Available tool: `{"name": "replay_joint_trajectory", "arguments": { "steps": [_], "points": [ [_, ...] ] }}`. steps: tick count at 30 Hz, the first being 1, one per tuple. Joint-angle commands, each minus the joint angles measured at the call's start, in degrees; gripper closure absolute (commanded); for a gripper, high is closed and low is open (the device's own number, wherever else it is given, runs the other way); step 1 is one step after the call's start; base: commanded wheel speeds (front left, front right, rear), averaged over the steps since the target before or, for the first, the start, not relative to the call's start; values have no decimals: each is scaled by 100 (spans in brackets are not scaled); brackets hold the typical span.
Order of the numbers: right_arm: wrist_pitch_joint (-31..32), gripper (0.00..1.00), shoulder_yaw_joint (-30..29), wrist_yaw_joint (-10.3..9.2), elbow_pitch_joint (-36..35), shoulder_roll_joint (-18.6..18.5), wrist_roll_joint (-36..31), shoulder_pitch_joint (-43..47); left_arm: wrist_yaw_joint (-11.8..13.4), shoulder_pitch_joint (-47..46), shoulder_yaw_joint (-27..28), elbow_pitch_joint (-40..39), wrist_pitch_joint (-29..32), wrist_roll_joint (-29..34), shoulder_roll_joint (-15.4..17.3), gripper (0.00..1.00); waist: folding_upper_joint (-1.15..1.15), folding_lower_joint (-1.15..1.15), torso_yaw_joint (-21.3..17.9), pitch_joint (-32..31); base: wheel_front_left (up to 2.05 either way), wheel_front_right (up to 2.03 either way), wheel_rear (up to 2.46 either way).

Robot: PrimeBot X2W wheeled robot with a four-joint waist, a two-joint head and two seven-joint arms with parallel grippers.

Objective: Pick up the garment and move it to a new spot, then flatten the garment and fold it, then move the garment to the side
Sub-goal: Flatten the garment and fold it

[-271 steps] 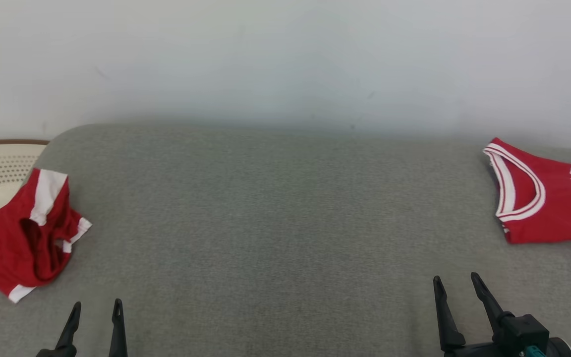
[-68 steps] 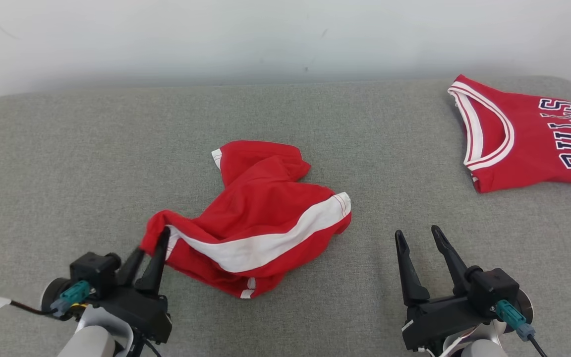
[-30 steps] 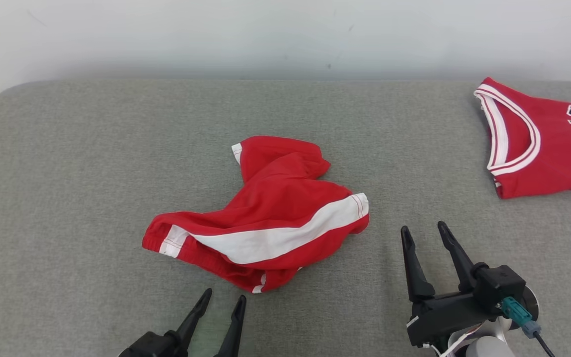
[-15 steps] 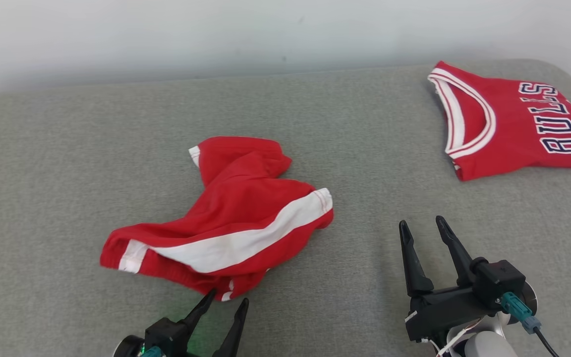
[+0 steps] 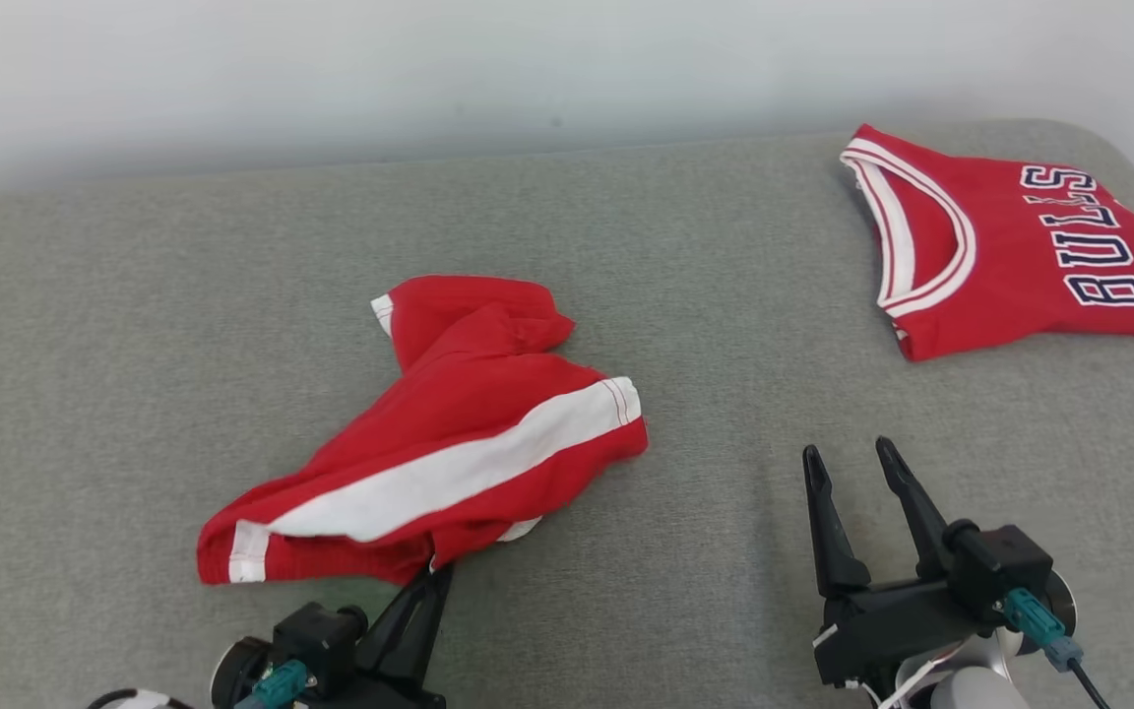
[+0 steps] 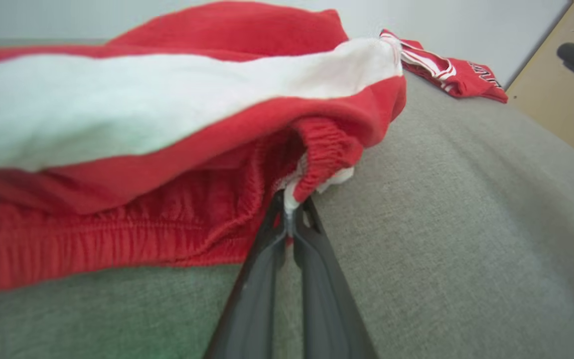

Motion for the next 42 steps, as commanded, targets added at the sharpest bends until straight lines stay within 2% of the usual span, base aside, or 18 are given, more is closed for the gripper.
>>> {"name": "replay_joint_trajectory", "arguments": {
  "steps": [1, 10, 17, 24, 27, 28, 29, 30, 34, 42],
  "points": [
    [-6, 0, -8, -5, -1, -24, -22, 86, -4, 97, 58, -174, -21, -23, 7, 100, 0, 0, 183, -76, 0, 0, 0],
    [-6, 0, -31, -5, 27, 4, 19, 206, -7, 536, 210, -993, -21, -40, 132, 100, 0, 0, 754, -263, 0, 0, 0],
    [-6, 0, -62, -5, 46, 21, 39, 283, 122, 1100, 410, -1549, 11, -181, 316, 100, 0, 0, 1126, -314, 0, 0, 0],
    [-6, 0, -33, -5, 67, -19, 59, 228, 233, 1428, 590, -1450, 39, -281, 480, 100, 0, 0, 1265, -267, 0, 0, 0],
    [-6, 0, -13, -5, 75, -43, 66, 197, 231, 1370, 610, -1296, 22, -332, 429, 100, 0, 0, 1274, -255, 0, 0, 0],
    [-6, 0, -7, -5, 78, -49, 68, 189, 247, 1340, 623, -1238, 13, -340, 416, 81, 0, 0, 1274, -252, 0, 0, 0],
    [-6, 0, 1, -5, 80, -54, 72, 182, 257, 1318, 628, -1174, 3, -340, 405, 26, 0, 0, 1272, -250, 0, 0, 0],
    [-6, 0, 11, -5, 83, -58, 76, 179, 268, 1307, 634, -1125, -5, -334, 390, 0, 0, 0, 1268, -250, 0, 0, 0],
    [-6, 0, 25, -5, 93, -80, 100, 193, 317, 1294, 762, -1163, -29, -385, 306, 0, 0, 0, 1268, -277, 0, 0, 0],
    [-6, 0, 29, -5, 78, -106, 129, 245, 339, 1597, 1263, -2165, -21, -248, 81, 0, 0, 0, 1316, -339, 0, 0, 0]
  ]
}}
